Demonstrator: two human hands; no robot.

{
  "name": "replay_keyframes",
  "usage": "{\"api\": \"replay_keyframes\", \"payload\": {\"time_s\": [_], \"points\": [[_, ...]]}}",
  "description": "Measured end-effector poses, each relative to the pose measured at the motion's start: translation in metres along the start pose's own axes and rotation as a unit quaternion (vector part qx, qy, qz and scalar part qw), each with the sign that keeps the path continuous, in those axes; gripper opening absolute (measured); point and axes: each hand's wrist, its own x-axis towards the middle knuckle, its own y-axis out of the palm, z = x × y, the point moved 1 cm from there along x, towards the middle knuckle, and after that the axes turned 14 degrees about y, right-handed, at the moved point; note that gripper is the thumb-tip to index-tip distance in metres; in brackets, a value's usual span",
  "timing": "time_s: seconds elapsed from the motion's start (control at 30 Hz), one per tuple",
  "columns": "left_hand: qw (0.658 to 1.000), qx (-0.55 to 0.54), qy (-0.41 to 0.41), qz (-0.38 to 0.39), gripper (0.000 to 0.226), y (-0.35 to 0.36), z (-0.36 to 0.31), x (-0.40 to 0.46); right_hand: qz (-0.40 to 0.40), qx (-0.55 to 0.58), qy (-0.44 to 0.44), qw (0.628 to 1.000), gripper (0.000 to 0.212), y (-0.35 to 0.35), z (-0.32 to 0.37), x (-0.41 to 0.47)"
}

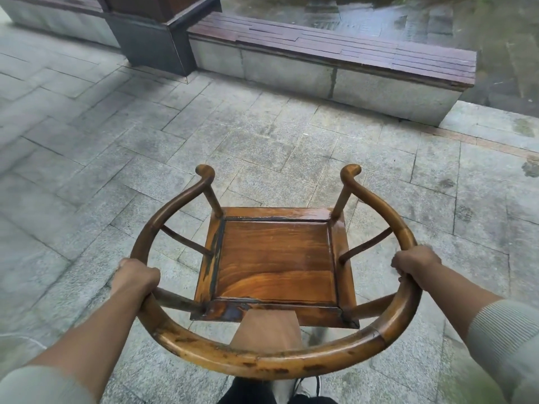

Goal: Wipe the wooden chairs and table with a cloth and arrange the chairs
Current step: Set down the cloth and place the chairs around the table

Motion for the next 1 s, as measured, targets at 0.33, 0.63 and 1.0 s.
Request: {"api": "replay_keyframes", "payload": {"time_s": [0.33, 0.63, 1.0], "points": [[0.956, -0.266, -0.104, 0.063, 0.017, 0.004, 0.023, 0.048, -0.010, -0.005, -0.002, 1.000, 0.019, 0.003, 0.007, -0.008], [0.952, -0.284, -0.101, 0.055, 0.016, 0.000, 0.035, 0.048, -0.008, 0.035, -0.004, 0.999, 0.020, 0.016, 0.009, -0.021], [0.949, -0.290, -0.086, 0.089, 0.012, 0.018, 0.022, 0.047, -0.029, 0.027, 0.019, 0.999, 0.017, -0.004, -0.015, -0.008]]}}
